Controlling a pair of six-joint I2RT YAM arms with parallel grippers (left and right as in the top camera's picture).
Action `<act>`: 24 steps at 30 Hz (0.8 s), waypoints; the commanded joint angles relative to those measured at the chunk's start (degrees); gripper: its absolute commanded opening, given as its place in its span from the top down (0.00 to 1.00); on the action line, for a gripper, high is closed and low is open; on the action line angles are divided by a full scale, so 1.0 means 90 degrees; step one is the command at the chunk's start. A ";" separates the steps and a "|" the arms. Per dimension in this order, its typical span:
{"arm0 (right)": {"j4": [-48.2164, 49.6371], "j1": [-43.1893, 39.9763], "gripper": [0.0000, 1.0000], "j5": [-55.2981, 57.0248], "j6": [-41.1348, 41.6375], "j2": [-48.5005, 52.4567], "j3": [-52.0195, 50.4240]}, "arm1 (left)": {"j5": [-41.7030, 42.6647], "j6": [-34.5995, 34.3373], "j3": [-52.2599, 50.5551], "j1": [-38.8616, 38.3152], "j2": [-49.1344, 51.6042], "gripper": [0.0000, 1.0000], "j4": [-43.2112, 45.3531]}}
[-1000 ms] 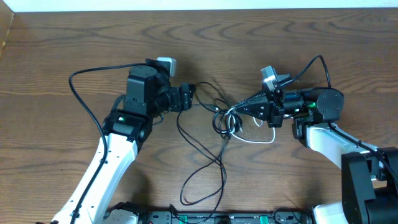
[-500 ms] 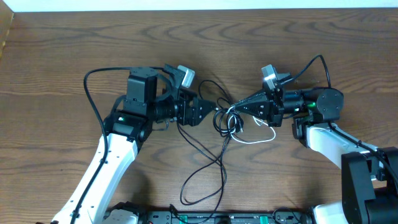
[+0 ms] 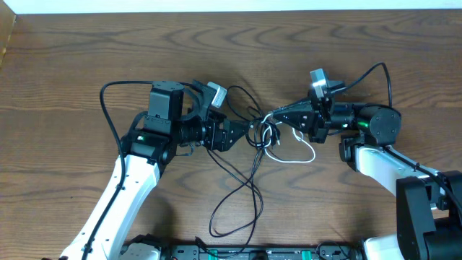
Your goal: Untangle cables
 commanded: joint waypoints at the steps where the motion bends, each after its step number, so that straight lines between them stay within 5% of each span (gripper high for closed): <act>1: 0.0287 0.0058 0.99 0.0551 0.0010 -0.0056 0.0010 | -0.0175 0.0134 0.0163 -0.0036 0.0027 0.18 -0.0010; 17: 0.0287 0.0561 0.99 0.1673 0.0109 -0.0056 0.0017 | -0.0653 0.0160 0.0163 -0.0410 0.0257 0.19 0.0160; 22: 0.0287 0.0600 0.99 0.1919 0.0163 -0.0056 0.0017 | -0.0651 0.0236 0.0163 -0.0410 0.0563 0.36 0.0304; 24: 0.0287 0.0602 0.99 0.1909 0.0163 -0.0056 0.0017 | -0.0653 0.0444 0.0163 -0.0410 0.0709 0.63 0.0308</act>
